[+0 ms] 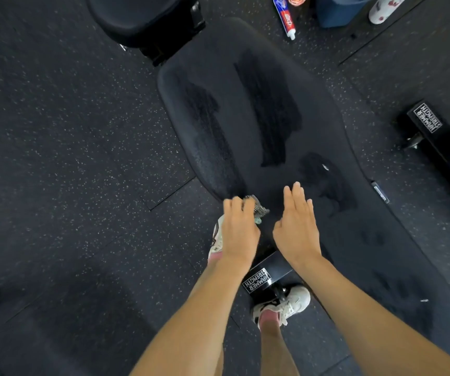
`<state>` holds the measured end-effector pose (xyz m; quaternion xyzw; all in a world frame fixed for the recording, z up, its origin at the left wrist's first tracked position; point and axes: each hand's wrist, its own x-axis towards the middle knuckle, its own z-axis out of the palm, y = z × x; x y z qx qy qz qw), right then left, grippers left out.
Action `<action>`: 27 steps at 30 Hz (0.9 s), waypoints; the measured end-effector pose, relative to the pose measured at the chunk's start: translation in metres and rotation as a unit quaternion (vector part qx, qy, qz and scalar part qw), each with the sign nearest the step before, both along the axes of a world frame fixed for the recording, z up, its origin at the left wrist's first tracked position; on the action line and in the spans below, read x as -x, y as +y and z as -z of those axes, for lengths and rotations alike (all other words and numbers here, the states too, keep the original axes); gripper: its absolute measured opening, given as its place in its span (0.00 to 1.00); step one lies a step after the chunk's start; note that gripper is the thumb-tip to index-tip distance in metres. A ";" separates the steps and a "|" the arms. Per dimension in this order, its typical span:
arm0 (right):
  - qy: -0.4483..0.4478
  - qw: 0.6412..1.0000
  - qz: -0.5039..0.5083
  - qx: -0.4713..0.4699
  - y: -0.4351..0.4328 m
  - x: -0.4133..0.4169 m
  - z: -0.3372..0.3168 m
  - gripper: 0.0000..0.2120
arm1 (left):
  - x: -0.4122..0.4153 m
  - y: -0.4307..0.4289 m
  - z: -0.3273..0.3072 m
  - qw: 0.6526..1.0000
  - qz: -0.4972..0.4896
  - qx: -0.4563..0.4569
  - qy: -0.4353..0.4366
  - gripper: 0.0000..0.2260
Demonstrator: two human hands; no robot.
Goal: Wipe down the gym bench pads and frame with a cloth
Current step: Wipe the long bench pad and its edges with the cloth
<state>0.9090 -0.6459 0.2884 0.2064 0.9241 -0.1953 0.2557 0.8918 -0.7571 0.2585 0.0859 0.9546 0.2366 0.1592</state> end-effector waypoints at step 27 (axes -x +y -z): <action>-0.041 0.988 0.151 0.011 0.081 -0.086 -0.011 0.33 | -0.097 0.075 0.001 0.987 0.141 -0.060 -0.053 0.25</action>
